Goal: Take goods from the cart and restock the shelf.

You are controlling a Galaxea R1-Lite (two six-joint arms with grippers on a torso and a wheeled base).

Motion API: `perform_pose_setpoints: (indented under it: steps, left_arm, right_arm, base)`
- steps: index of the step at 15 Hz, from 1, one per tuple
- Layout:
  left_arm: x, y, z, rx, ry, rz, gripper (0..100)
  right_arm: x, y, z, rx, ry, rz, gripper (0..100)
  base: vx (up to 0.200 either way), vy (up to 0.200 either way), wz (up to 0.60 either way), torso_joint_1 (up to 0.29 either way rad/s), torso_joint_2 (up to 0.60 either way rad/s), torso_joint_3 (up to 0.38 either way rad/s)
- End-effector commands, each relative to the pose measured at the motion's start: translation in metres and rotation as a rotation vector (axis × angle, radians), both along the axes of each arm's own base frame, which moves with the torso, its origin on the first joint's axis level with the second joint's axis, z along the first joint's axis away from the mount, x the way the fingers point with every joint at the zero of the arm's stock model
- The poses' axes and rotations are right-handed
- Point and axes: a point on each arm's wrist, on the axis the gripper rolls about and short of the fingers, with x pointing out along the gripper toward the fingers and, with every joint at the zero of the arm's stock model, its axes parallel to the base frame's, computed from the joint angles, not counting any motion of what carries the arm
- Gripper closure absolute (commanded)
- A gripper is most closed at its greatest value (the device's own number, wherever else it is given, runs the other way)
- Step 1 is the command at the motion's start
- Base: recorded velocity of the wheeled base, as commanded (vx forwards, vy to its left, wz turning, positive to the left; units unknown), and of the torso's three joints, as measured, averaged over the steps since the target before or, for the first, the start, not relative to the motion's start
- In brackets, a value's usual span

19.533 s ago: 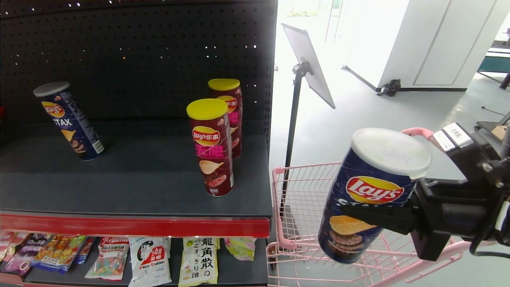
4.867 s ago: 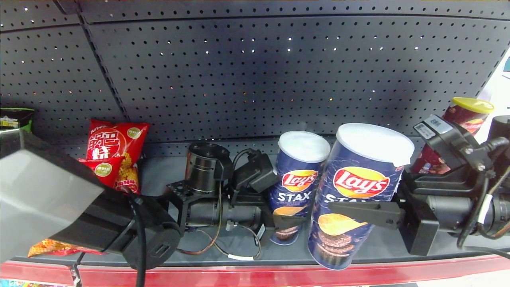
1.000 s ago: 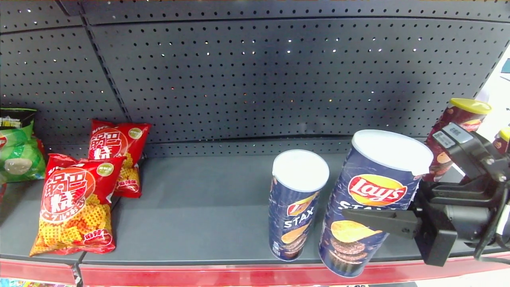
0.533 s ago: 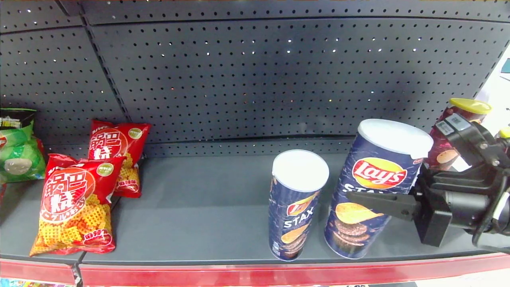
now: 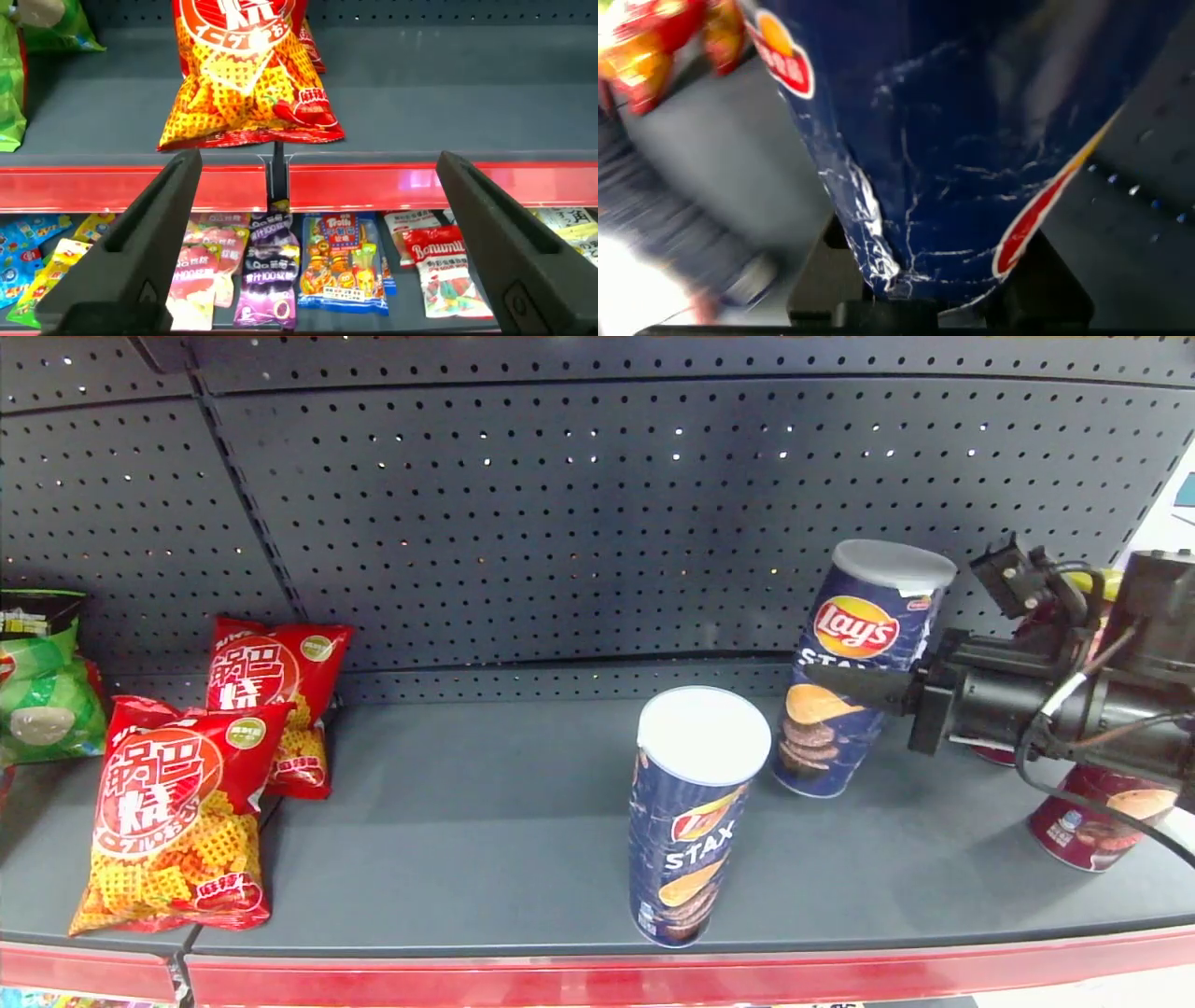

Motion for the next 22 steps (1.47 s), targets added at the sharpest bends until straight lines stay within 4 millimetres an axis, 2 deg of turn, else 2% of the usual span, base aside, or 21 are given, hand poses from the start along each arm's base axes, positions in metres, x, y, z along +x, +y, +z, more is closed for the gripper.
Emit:
perform_pose_setpoints:
  steps: [1,3,5,7,9,12,22]
  left_arm:
    - [0.000,0.000,0.000,0.001,0.004,0.000,0]
    - [0.000,0.000,0.000,-0.001,0.004,0.000,0]
    - [0.000,0.000,0.000,0.001,0.005,0.000,0]
    - [0.000,0.000,0.000,-0.001,0.004,0.000,0]
    - [0.000,0.000,0.000,0.001,0.004,0.000,0]
    - [0.000,0.000,0.000,-0.001,0.005,0.000,0]
    - [0.000,0.000,0.000,-0.001,0.004,0.000,0]
  right_arm:
    - [0.047,0.010,-0.014,-0.006,0.026,0.006,100]
    - [0.068,0.018,-0.020,0.004,0.029,0.077,100]
    - [0.077,0.024,-0.023,0.017,0.034,0.162,100]
    - [0.085,0.042,-0.031,0.038,0.057,0.326,100]
    - [0.092,0.052,-0.030,0.046,0.043,0.381,100]
    - [0.105,0.083,-0.025,0.074,0.020,0.513,100]
    - [0.108,0.088,-0.038,0.077,0.062,0.558,100]
  base:
    - [0.000,0.000,0.00,0.000,0.00,0.000]
    - [0.000,0.000,0.00,0.000,0.00,0.000]
    - [0.000,0.000,0.00,0.000,0.00,0.000]
    - [0.000,0.000,0.00,0.000,0.00,0.000]
    - [0.000,0.000,0.00,0.000,0.00,0.000]
    - [0.000,0.000,0.00,0.000,0.00,0.000]
    - [0.000,0.000,0.00,0.000,0.00,0.000]
